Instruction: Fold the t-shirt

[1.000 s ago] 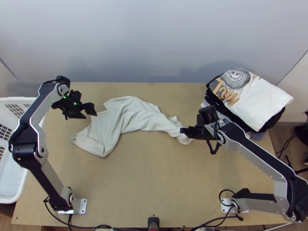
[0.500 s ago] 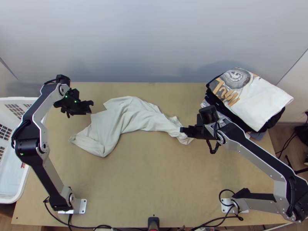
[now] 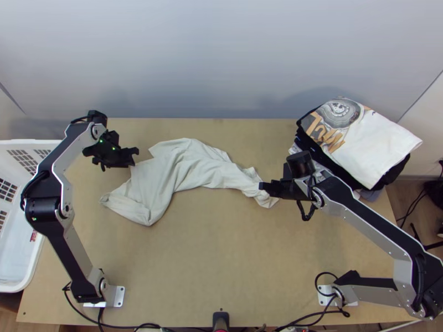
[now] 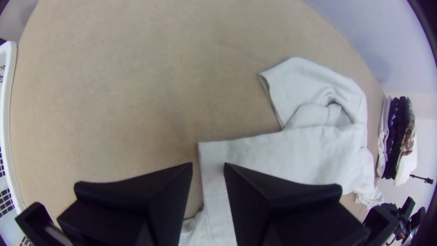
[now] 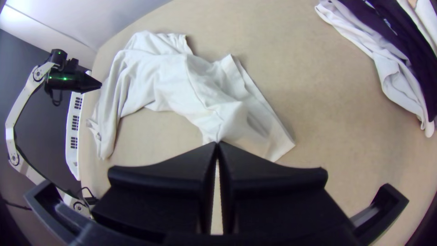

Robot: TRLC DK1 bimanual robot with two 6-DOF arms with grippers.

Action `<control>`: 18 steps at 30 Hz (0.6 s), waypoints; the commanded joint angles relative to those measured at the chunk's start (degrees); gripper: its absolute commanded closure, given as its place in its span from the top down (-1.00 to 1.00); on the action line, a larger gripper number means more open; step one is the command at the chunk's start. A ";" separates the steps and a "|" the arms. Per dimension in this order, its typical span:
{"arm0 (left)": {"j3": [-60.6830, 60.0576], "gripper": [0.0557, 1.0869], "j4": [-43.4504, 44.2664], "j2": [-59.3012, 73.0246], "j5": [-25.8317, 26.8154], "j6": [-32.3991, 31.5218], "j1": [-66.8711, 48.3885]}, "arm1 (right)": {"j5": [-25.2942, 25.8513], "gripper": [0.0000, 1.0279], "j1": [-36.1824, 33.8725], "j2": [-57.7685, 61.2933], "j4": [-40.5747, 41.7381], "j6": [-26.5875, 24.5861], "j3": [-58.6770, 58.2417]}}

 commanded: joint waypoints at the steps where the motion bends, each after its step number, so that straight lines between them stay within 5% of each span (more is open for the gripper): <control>1: -1.73 -0.33 0.25 0.02 0.00 -0.73 -0.63 | 0.02 -0.94 -0.01 0.09 0.78 0.04 0.16; 4: -4.98 -0.90 4.03 -1.65 0.00 -1.78 -1.51 | 0.02 -0.94 -0.01 0.09 1.83 0.30 0.16; 18: -2.34 -0.93 9.39 -8.86 2.02 -16.37 2.62 | 0.02 -0.94 -9.06 -3.25 1.83 0.04 -0.55</control>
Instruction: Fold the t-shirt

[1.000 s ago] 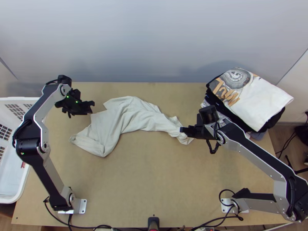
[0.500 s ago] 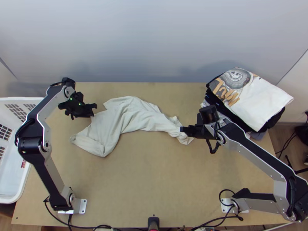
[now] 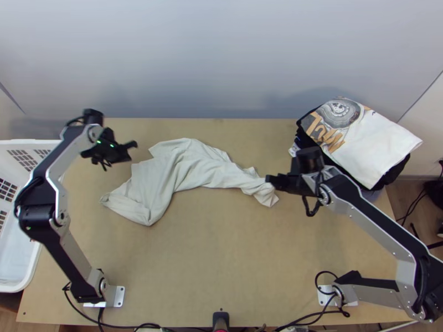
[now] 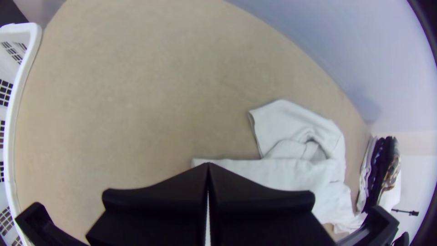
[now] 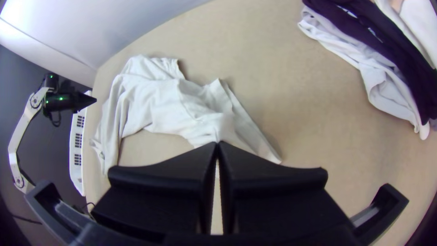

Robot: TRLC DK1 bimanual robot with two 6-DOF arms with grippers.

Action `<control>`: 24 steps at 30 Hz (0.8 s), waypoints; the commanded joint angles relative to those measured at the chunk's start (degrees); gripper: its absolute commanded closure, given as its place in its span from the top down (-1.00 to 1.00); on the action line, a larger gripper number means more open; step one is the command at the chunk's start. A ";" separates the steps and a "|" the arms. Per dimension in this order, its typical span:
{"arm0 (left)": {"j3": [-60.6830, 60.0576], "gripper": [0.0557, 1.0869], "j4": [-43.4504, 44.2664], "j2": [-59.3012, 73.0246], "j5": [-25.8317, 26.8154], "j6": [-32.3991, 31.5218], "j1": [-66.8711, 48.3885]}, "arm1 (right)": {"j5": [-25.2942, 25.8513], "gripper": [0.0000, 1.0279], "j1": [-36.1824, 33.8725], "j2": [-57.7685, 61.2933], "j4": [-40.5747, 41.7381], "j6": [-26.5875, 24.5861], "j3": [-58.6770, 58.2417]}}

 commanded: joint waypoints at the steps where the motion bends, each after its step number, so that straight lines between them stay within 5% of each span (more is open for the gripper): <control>1: 1.70 -0.93 1.46 -3.22 0.90 -4.75 2.38 | 0.00 -0.94 -4.85 -2.16 0.11 -0.16 -0.68; 6: 0.56 -0.90 -0.21 -4.10 0.82 -0.88 2.11 | 0.00 -0.94 -4.67 -2.60 0.11 -0.07 -0.68; 9: 0.65 0.21 -4.43 -3.22 0.64 3.60 0.71 | 0.00 -0.94 -4.41 -2.43 -0.07 0.02 -0.59; 10: 0.65 0.39 -6.98 -2.69 0.64 5.63 0.09 | 0.00 -0.94 -4.32 -2.43 -0.07 0.02 -0.59; 24: -3.92 0.39 -4.43 -0.85 -1.73 7.91 -0.61 | 0.00 -0.94 -3.53 -2.60 0.02 -0.16 -0.50</control>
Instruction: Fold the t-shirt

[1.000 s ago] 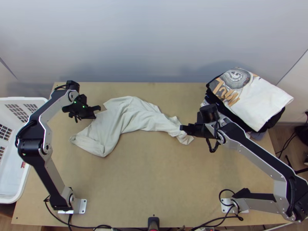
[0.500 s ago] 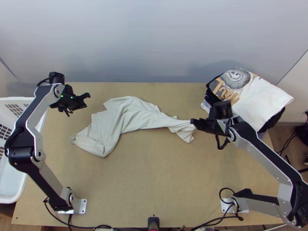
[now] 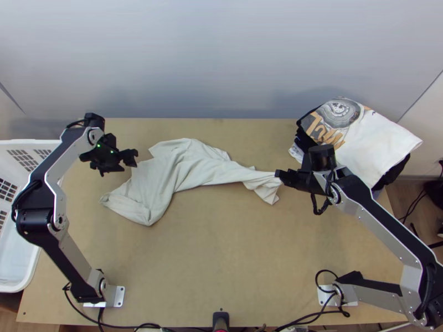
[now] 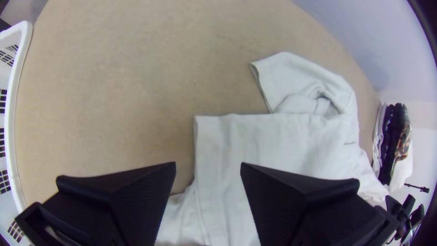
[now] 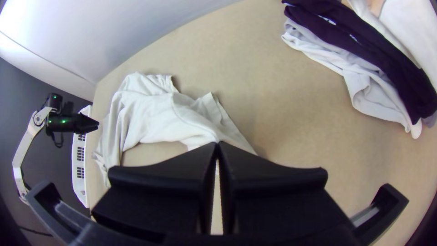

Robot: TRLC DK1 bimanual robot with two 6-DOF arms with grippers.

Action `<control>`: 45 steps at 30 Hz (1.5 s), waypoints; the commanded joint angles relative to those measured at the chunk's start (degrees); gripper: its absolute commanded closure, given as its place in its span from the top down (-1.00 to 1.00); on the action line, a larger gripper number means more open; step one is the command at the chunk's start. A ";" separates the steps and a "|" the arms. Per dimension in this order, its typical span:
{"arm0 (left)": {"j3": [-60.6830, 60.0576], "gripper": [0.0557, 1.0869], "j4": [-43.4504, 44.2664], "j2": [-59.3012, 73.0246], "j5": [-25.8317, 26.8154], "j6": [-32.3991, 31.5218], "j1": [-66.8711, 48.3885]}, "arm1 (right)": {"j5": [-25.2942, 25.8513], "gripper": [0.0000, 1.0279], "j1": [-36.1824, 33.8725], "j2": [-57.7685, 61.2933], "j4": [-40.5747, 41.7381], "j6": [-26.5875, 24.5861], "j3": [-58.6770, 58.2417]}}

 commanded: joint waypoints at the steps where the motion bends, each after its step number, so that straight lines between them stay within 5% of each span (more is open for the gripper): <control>1: -0.91 0.39 1.27 1.01 -0.51 1.16 0.00 | 0.02 -0.94 0.25 -0.13 0.04 -0.16 -0.15; 18: -0.03 0.19 6.02 5.06 -0.42 0.54 -1.05 | 0.02 -0.94 2.19 -0.40 1.09 -0.16 -0.59; 20: -0.38 -0.16 7.43 4.97 -0.42 -0.25 -1.14 | 0.02 -0.94 2.19 -0.48 1.27 -0.16 -0.68; 22: -1.35 -0.94 10.94 3.74 -0.33 -2.01 -1.05 | 0.02 -0.94 2.19 -0.48 1.45 -0.16 -0.59; 35: 14.12 -0.93 13.23 -3.38 1.34 -20.46 5.89 | 0.11 -0.94 -8.10 0.48 2.24 3.27 5.56; 40: 22.47 -0.93 13.75 -6.37 1.25 -24.77 8.00 | 3.01 -0.94 -15.21 5.58 0.57 3.53 21.03; 45: 24.93 -0.93 19.82 -11.29 1.25 -29.43 8.17 | 3.72 -0.94 -17.06 12.61 0.48 -1.48 38.87</control>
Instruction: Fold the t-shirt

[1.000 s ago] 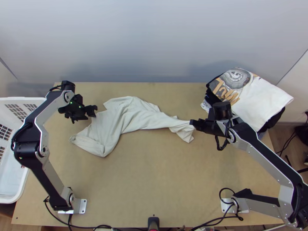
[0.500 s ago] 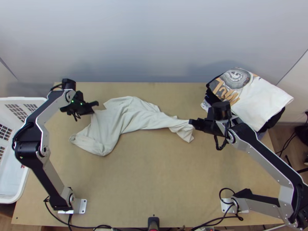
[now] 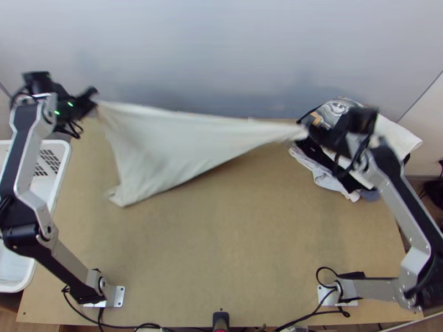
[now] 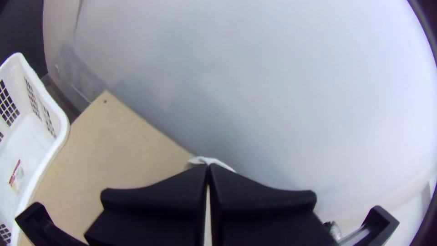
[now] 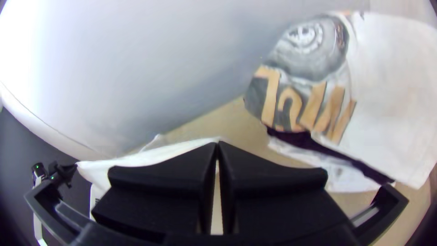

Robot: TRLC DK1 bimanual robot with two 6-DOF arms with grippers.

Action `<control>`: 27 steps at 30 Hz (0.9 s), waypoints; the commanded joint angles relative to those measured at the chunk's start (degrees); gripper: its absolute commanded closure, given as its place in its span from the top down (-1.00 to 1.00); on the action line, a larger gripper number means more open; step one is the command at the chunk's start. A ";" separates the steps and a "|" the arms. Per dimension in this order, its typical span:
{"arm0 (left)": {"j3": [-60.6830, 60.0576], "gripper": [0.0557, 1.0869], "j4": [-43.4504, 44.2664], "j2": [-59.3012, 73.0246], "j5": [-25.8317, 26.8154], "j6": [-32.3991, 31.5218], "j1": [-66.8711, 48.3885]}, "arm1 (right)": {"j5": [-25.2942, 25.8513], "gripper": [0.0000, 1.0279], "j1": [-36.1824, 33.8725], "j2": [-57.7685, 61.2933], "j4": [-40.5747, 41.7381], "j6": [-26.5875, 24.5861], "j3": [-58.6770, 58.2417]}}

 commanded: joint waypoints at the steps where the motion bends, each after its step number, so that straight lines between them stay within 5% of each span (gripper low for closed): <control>1: 6.09 -0.93 5.79 -6.31 -0.19 -6.59 1.38 | 1.64 -0.94 -4.16 8.82 -0.46 -4.41 23.18; 10: 7.15 -0.93 9.92 -15.37 -0.19 -8.26 0.50 | 6.30 -0.94 3.57 17.96 -3.19 -15.49 54.82; 21: 3.19 -0.93 7.99 -34.18 1.30 -8.61 0.94 | 5.95 -0.94 21.50 -12.19 -7.14 -20.85 40.75; 27: -0.59 -0.93 4.12 -41.73 2.88 -8.61 1.64 | 2.26 -0.94 21.76 -23.53 -14.79 -20.49 34.34</control>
